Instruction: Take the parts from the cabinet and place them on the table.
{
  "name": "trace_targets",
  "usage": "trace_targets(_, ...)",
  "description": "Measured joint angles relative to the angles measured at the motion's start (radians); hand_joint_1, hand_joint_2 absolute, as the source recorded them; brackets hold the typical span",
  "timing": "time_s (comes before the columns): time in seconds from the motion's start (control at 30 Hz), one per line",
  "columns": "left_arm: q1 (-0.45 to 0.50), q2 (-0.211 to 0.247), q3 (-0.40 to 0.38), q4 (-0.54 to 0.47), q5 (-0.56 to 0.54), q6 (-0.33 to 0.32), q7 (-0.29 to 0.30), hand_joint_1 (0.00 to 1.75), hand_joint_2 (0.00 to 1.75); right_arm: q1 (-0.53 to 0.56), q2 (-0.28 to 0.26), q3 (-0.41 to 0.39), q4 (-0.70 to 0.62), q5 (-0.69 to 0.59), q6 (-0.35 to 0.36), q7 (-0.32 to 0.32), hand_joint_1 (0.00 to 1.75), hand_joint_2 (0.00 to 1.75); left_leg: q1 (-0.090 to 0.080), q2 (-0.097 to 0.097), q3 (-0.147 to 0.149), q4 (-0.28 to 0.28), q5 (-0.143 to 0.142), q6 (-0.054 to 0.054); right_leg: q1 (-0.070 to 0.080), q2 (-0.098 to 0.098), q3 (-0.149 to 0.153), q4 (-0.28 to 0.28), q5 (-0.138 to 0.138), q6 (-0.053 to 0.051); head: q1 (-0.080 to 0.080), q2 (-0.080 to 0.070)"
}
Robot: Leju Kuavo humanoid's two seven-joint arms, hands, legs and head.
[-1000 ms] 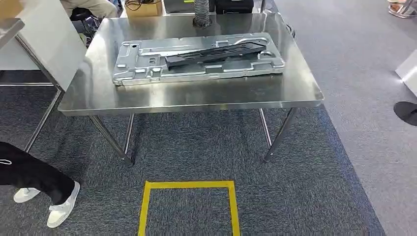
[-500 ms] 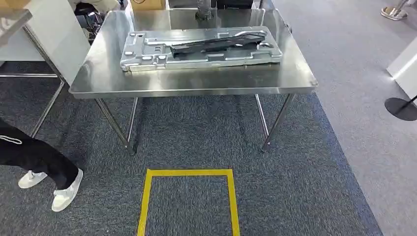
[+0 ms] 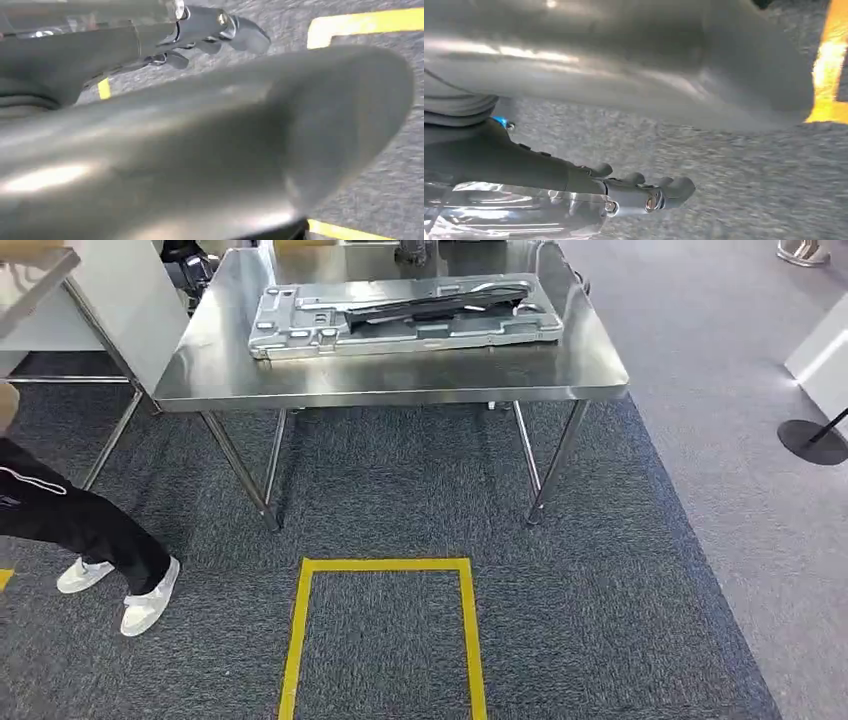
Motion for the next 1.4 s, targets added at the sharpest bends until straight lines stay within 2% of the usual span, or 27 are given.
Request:
trace_targets(0.07, 0.002, -0.001, 0.000, 0.000, 0.000, 0.000, 0.001, 0.00, 0.00, 0.002, 0.000, 0.000, 0.000, 0.000, 0.001, 0.003, 0.00, 0.00, 0.002, -0.001, -0.031, 0.127, -0.129, -0.005, 0.002, -0.002, -0.029, 0.001, 0.022, -0.006, -0.006, 0.000)
trace_targets(0.1, 0.002, -0.002, 0.000, 0.001, 0.000, 0.000, 0.001, 0.00, 0.00, 0.003, 0.000, 0.000, 0.000, 0.002, 0.001, 0.005, 0.00, 0.00, 0.003, -0.001, -0.046, 0.206, -0.175, -0.008, 0.004, -0.003, -0.047, 0.002, 0.036, -0.007, -0.004, 0.000)
trace_targets(0.13, 0.002, -0.003, 0.000, 0.001, 0.000, 0.000, 0.001, 0.00, 0.00, 0.003, 0.000, 0.000, 0.000, 0.002, 0.007, 0.007, 0.00, 0.00, 0.004, -0.001, -0.050, 0.269, -0.185, -0.009, 0.006, -0.003, -0.067, 0.005, 0.050, -0.007, -0.005, 0.000)
trace_targets(0.17, 0.002, -0.004, 0.000, 0.001, 0.000, 0.000, 0.002, 0.00, 0.00, 0.003, 0.000, 0.000, 0.000, 0.001, 0.016, 0.010, 0.00, 0.00, 0.004, -0.001, -0.039, 0.290, -0.159, -0.009, 0.007, -0.003, -0.086, 0.010, 0.061, -0.006, -0.005, 0.000)
trace_targets(0.23, 0.000, -0.004, 0.000, 0.001, 0.000, 0.000, 0.003, 0.00, 0.00, 0.003, 0.000, -0.002, 0.000, -0.018, 0.052, 0.016, 0.00, 0.00, 0.004, -0.001, 0.035, 0.224, -0.072, -0.004, 0.007, -0.001, -0.125, 0.025, 0.079, -0.001, -0.006, 0.000)
trace_targets(0.27, -0.001, -0.004, 0.000, 0.001, 0.000, 0.001, 0.004, 0.00, 0.00, 0.003, 0.000, -0.008, 0.000, -0.031, 0.077, 0.020, 0.00, 0.00, 0.004, -0.001, 0.095, 0.146, -0.054, 0.002, 0.007, -0.001, -0.142, 0.033, 0.086, 0.002, -0.005, 0.000)
trace_targets(0.3, -0.004, -0.003, 0.000, 0.000, 0.000, 0.002, 0.005, 0.00, 0.00, 0.000, 0.001, -0.015, 0.000, -0.045, 0.102, 0.024, 0.00, 0.00, 0.002, -0.001, 0.181, 0.034, -0.083, 0.011, 0.007, -0.001, -0.153, 0.043, 0.090, 0.006, -0.006, 0.000)
trace_targets(0.33, -0.006, -0.004, 0.000, 0.000, 0.001, 0.003, 0.008, 0.00, 0.00, 0.001, 0.002, -0.020, 0.000, -0.058, 0.123, 0.028, 0.00, 0.00, -0.003, 0.000, 0.242, -0.061, -0.110, 0.012, 0.012, -0.001, -0.160, 0.053, 0.093, 0.010, -0.005, 0.000)
trace_targets(0.37, -0.010, -0.004, 0.000, 0.001, 0.001, 0.003, 0.011, 0.00, 0.00, 0.002, 0.002, -0.029, 0.000, -0.071, 0.145, 0.042, 0.00, 0.00, -0.004, 0.000, 0.245, -0.087, -0.132, 0.013, 0.013, -0.004, -0.166, 0.059, 0.101, 0.018, -0.002, 0.000)
trace_targets(0.47, -0.004, -0.011, 0.001, 0.001, 0.004, 0.009, 0.029, 0.00, 0.00, 0.002, 0.002, -0.058, 0.001, -0.100, 0.177, 0.081, 0.00, 0.00, -0.001, 0.002, 0.230, -0.087, -0.108, 0.033, 0.008, -0.003, -0.171, 0.055, 0.121, 0.036, -0.004, 0.000)
trace_targets(0.5, -0.003, -0.013, 0.002, 0.001, 0.005, 0.013, 0.037, 0.00, 0.00, 0.002, 0.003, -0.066, 0.001, -0.108, 0.179, 0.096, 0.00, 1.75, 0.000, 0.005, 0.223, -0.088, -0.100, 0.038, 0.003, 0.002, -0.179, 0.074, 0.095, 0.043, -0.003, 0.000)
trace_targets(0.53, -0.004, -0.014, 0.002, 0.001, 0.008, 0.019, 0.043, 0.00, 0.00, 0.002, 0.005, -0.074, 0.001, -0.115, 0.181, 0.112, 0.00, 1.75, 0.000, 0.006, 0.213, -0.087, -0.091, 0.046, 0.000, 0.003, -0.201, 0.132, 0.041, 0.050, 0.003, 0.000)
trace_targets(0.6, -0.004, -0.015, 0.004, 0.001, 0.012, 0.024, 0.058, 0.00, 0.00, 0.004, 0.005, -0.093, 0.001, -0.126, 0.185, 0.135, 0.00, 1.75, -0.003, 0.006, 0.192, -0.085, -0.076, 0.048, -0.004, 0.005, -0.255, 0.292, -0.054, 0.063, 0.003, 0.000)
trace_targets(0.63, -0.003, -0.015, 0.006, 0.001, 0.013, 0.027, 0.063, 0.00, 0.00, 0.003, 0.005, -0.101, 0.001, -0.129, 0.189, 0.140, 0.00, 1.75, -0.004, 0.006, 0.181, -0.081, -0.070, 0.046, -0.006, 0.005, -0.271, 0.350, -0.077, 0.066, 0.003, 0.000)
trace_targets(0.67, -0.002, -0.016, 0.007, 0.001, 0.013, 0.029, 0.065, 0.00, 0.00, 0.003, 0.005, -0.108, 0.001, -0.130, 0.192, 0.142, 0.00, 1.75, -0.004, 0.006, 0.170, -0.076, -0.065, 0.044, -0.007, 0.005, -0.264, 0.362, -0.076, 0.068, 0.003, 0.000)
trace_targets(0.7, -0.003, -0.017, 0.008, 0.001, 0.013, 0.029, 0.066, 0.00, 0.00, 0.003, 0.005, -0.113, 0.001, -0.130, 0.195, 0.145, 0.00, 1.75, -0.003, 0.006, 0.161, -0.070, -0.063, 0.042, -0.007, 0.005, -0.231, 0.322, -0.053, 0.068, 0.003, 0.000)
trace_targets(0.77, -0.003, -0.020, 0.008, 0.001, 0.013, 0.030, 0.066, 0.00, 0.00, 0.002, 0.005, -0.119, 0.001, -0.131, 0.195, 0.147, 0.00, 1.75, -0.003, 0.005, 0.153, -0.061, -0.061, 0.039, -0.008, 0.005, -0.116, 0.147, 0.013, 0.062, 0.003, 0.000)
trace_targets(0.8, -0.005, -0.023, 0.008, 0.001, 0.014, 0.030, 0.066, 0.00, 0.00, 0.002, 0.005, -0.122, 0.001, -0.132, 0.195, 0.147, 0.00, 1.75, -0.003, 0.006, 0.153, -0.057, -0.061, 0.036, -0.007, 0.005, -0.065, 0.064, 0.027, 0.055, 0.003, 0.000)
trace_targets(0.83, -0.006, -0.024, 0.009, 0.001, 0.014, 0.030, 0.066, 0.00, 0.00, 0.001, 0.005, -0.125, 0.001, -0.131, 0.195, 0.148, 0.00, 1.75, -0.012, 0.006, 0.144, -0.050, -0.062, 0.030, 0.000, 0.005, -0.059, 0.038, 0.016, 0.045, 0.003, 0.000)
trace_targets(0.97, -0.008, -0.026, 0.011, 0.001, 0.016, 0.032, 0.066, 0.00, 0.00, 0.000, 0.005, -0.130, 0.001, -0.122, 0.190, 0.164, 0.00, 1.75, -0.011, 0.006, 0.142, -0.063, -0.048, 0.009, 0.001, 0.005, -0.066, 0.032, 0.030, 0.020, 0.003, 0.000)
trace_targets(1.0, -0.008, -0.026, 0.013, 0.001, 0.018, 0.033, 0.067, 0.00, 0.00, -0.001, 0.005, -0.130, 0.001, -0.119, 0.187, 0.172, 0.00, 1.75, -0.012, 0.005, 0.143, -0.063, -0.050, 0.036, 0.000, 0.005, -0.063, 0.021, 0.037, 0.030, 0.001, 0.000)
trace_targets(1.03, -0.010, -0.026, 0.015, 0.001, 0.018, 0.034, 0.068, 0.00, 0.00, -0.001, 0.006, -0.130, 0.001, -0.116, 0.183, 0.181, 0.00, 1.75, -0.012, 0.005, 0.139, -0.063, -0.046, 0.054, 0.001, 0.005, -0.066, 0.021, 0.038, 0.027, -0.009, 0.000)
trace_targets(1.07, -0.010, -0.026, 0.017, 0.001, 0.018, 0.035, 0.068, 0.00, 1.75, -0.001, 0.006, -0.130, 0.001, -0.114, 0.177, 0.183, 0.00, 1.75, -0.010, 0.005, 0.139, -0.065, -0.043, 0.038, 0.003, 0.005, -0.068, 0.023, 0.037, 0.023, -0.006, 0.000)
trace_targets(1.1, -0.010, -0.026, 0.018, 0.001, 0.021, 0.035, 0.068, 0.00, 1.75, 0.000, 0.006, -0.130, 0.001, -0.115, 0.177, 0.182, 0.00, 0.00, -0.008, 0.005, 0.139, -0.066, -0.044, 0.030, 0.004, 0.005, -0.068, 0.024, 0.037, 0.021, -0.008, 0.000)
trace_targets(1.27, -0.009, -0.026, 0.024, 0.001, 0.012, 0.047, 0.063, 0.00, 1.75, -0.001, 0.006, -0.142, 0.001, -0.125, 0.180, 0.168, 0.00, 0.00, -0.004, 0.005, 0.136, -0.067, -0.038, 0.015, 0.008, 0.005, -0.074, 0.030, 0.039, 0.015, -0.009, 0.000)
trace_targets(1.3, -0.009, -0.026, 0.023, 0.001, 0.010, 0.053, 0.064, 0.00, 1.75, -0.001, 0.006, -0.144, 0.001, -0.128, 0.180, 0.165, 0.00, 1.75, -0.004, 0.005, 0.136, -0.067, -0.038, 0.014, 0.008, 0.004, -0.074, 0.030, 0.039, 0.014, -0.008, 0.000)
trace_targets(1.4, -0.009, -0.026, 0.023, 0.001, 0.003, 0.056, 0.073, 0.00, 1.75, -0.001, 0.006, -0.156, 0.001, -0.134, 0.181, 0.161, 0.00, 1.75, -0.004, 0.005, 0.134, -0.067, -0.035, 0.010, 0.009, 0.004, -0.075, 0.031, 0.040, 0.014, -0.008, 0.000)
